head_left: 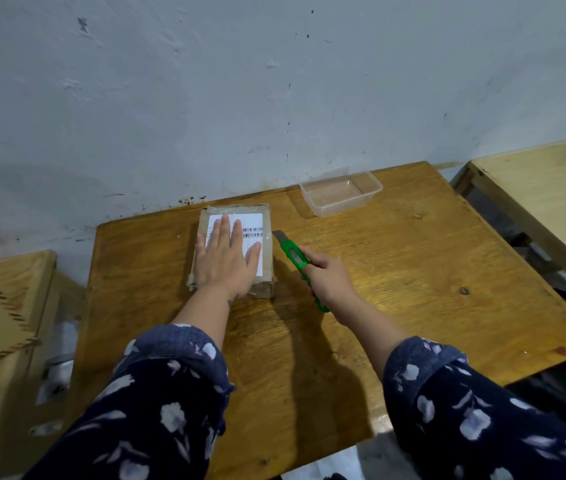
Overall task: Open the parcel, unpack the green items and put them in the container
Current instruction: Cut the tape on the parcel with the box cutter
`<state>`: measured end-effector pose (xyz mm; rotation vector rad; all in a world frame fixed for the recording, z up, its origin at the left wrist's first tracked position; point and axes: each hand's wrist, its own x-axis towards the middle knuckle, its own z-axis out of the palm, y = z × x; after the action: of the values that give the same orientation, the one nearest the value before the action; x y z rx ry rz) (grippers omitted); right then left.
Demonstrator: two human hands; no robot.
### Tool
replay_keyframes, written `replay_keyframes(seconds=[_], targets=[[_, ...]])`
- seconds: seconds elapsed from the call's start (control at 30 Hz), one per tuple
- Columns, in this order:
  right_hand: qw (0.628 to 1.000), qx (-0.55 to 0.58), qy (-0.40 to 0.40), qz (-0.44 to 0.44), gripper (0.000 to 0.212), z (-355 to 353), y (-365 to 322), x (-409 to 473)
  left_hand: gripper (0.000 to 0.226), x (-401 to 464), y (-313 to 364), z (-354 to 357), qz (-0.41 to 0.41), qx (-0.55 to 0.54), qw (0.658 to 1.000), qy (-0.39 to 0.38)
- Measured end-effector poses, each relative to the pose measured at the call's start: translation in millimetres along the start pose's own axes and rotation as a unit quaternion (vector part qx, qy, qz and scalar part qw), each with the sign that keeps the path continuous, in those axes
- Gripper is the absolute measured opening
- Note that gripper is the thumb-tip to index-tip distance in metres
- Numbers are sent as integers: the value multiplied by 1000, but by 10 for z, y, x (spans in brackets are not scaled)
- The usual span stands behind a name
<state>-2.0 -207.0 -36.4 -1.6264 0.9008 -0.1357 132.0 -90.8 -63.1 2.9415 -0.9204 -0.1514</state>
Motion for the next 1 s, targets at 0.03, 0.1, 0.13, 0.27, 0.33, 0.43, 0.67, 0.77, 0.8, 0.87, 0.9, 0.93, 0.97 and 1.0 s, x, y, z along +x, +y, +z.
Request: replay_keyframes(seconds=[0.03,0.1,0.13,0.27,0.33,0.43,0.67,0.77,0.8,0.87,0.9,0.93,0.97,1.0], targets=[[1000,6,-1,0,45,-3,5,-15,67,1,1,2,-1,0,1000,-2],[1000,12,-4,4,44,-3,13,-35,66,-1,2,6,-3,1,1000,-7],[1000,12,-6,7,44,-2,22,-48,66,-4,6,11,-7,0,1000,-10],[1000,6,-18,15,43,-16,77,-148,65,-21,27,26,-24,-4,1000,-13],[999,7,-26,17,43,-36,101,-213,64,-21,30,27,-26,-3,1000,-15],[999,5,-33,15,43,-71,132,-289,64,-19,34,25,-30,-3,999,-17],[999,8,-19,27,42,-112,261,-382,65,-33,79,19,-58,-13,998,-22],[999,27,5,37,45,-107,214,-288,65,-74,263,-17,-119,-76,989,-39],[998,48,5,41,47,-92,193,-239,66,-78,327,-36,-133,-108,984,-50],[994,97,-2,43,47,-41,127,-169,67,-93,368,-80,-132,-152,977,-70],[993,110,-1,37,47,-14,91,-143,68,-105,339,-97,-117,-160,977,-75],[994,109,5,28,47,10,53,-122,69,-125,275,-112,-94,-162,980,-75],[995,100,13,19,47,32,15,-106,72,-156,188,-123,-61,-157,983,-72],[996,88,21,14,47,48,-17,-91,75,-194,86,-124,-22,-147,987,-65]])
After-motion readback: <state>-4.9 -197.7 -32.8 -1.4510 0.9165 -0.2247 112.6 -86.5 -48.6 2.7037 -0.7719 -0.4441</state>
